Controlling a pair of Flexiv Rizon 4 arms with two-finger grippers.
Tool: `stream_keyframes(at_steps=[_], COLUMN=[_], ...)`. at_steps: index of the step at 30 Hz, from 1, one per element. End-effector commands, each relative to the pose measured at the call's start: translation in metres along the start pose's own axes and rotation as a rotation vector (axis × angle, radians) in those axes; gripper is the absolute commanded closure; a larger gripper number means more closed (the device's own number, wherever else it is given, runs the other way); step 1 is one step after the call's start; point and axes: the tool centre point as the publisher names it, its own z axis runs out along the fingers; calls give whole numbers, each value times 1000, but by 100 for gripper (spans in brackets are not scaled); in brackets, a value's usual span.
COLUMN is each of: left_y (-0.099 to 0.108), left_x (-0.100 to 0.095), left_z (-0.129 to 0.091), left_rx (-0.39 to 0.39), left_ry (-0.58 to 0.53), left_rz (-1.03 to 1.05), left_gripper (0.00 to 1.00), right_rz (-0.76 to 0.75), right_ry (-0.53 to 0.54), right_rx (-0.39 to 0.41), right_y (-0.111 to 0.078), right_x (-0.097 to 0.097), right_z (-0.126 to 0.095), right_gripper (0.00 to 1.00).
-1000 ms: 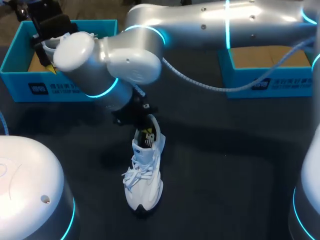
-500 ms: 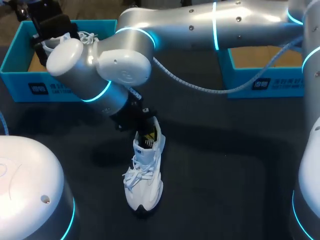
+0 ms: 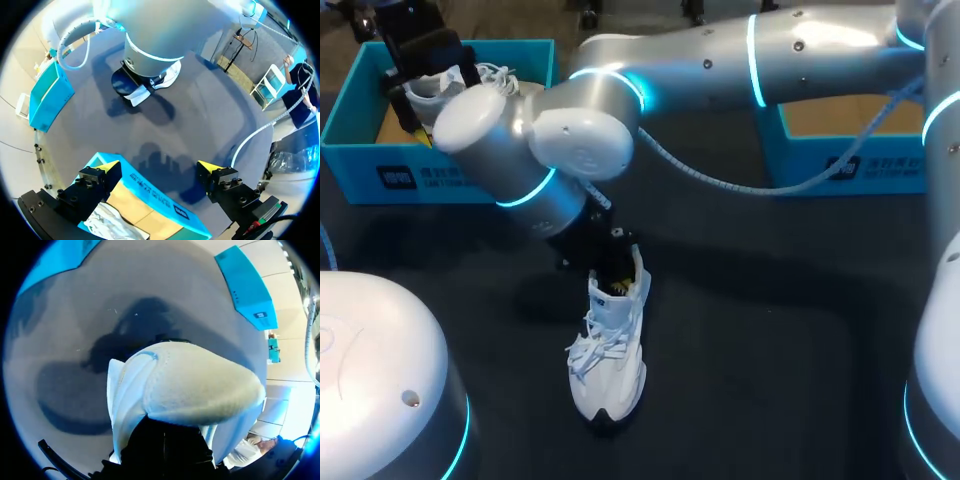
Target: Take the shoe out of the shoebox, open the shoe tongue, remove and reinsert the insole, then place the shoe into the shoebox
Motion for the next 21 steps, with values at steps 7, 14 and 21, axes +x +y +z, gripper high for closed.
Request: stream_keyframes(at_steps=[7,14,21], left_y=[1,1,1], left_x=[0,0,0], left_z=[0,0,0], left_rx=[-1,-1,-1], left_ry=[3,3,3], left_rz=[1,1,1], left_gripper=[0,0,0], right_rz=[26,63,80], right_ry=[75,77,65], right_rx=[-35,-99,-103], right_y=[-10,-10,-9], right_x=[5,-8,-20], right_z=[-12,-26,-20], right_gripper=[100,100,100])
